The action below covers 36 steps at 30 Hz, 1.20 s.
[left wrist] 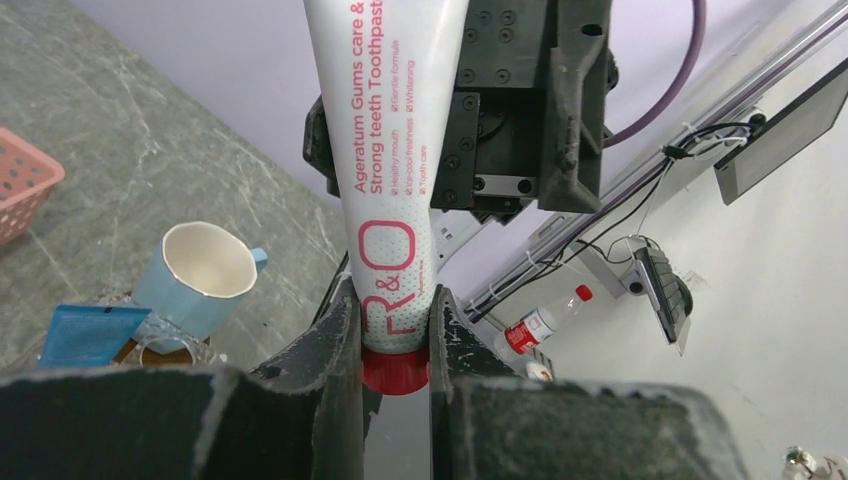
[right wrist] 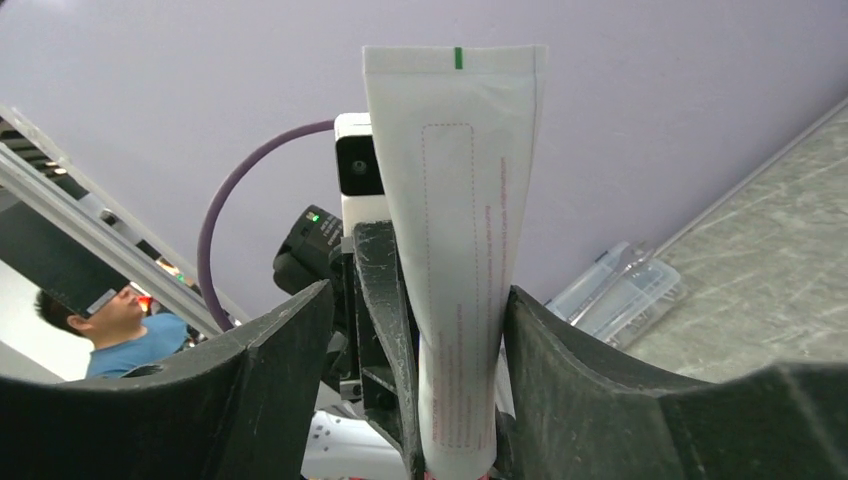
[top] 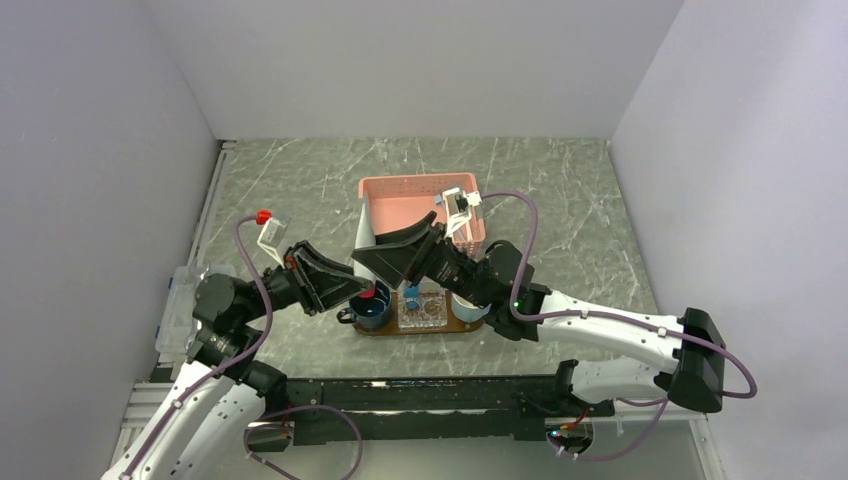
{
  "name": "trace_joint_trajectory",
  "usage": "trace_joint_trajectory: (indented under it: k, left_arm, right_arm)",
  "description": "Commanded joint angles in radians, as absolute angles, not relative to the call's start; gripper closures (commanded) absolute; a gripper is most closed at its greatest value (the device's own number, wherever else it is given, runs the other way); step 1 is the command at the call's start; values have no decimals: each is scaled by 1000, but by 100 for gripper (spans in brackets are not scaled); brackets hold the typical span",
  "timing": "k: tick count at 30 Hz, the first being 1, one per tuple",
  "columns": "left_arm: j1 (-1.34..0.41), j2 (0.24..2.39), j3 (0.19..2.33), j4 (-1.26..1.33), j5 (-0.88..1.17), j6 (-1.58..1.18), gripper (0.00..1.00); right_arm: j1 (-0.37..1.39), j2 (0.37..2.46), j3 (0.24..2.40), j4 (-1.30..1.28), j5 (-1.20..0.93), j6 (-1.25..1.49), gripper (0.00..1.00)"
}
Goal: Prepare toiletry sets of a toothbrush and toothpaste on the tray
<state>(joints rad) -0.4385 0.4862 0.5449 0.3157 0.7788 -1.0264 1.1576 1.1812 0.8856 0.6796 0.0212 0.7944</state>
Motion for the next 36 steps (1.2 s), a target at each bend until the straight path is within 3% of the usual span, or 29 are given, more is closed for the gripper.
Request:
trace_joint_trajectory:
  k: [1, 13, 22, 31, 36]
  left_arm:
    - [-442, 491, 602, 219, 780, -922, 100]
    - [-443, 519, 730, -238, 801, -571, 100]
    - [-467, 554, 840, -552, 768, -326, 100]
    - [-620, 601, 982, -826, 543, -184, 100]
    - [-782, 658, 1042, -901, 334, -169, 100]
  right_arm:
    - [1160, 1100, 893, 632, 39, 737, 33]
    - [1159, 962, 995, 112, 140, 596, 23]
    - [1151, 976, 1158, -261, 204, 563, 22]
    - [1087, 1068, 1317, -483, 99, 590, 22]
    - [961, 1082, 1322, -495, -112, 646, 22]
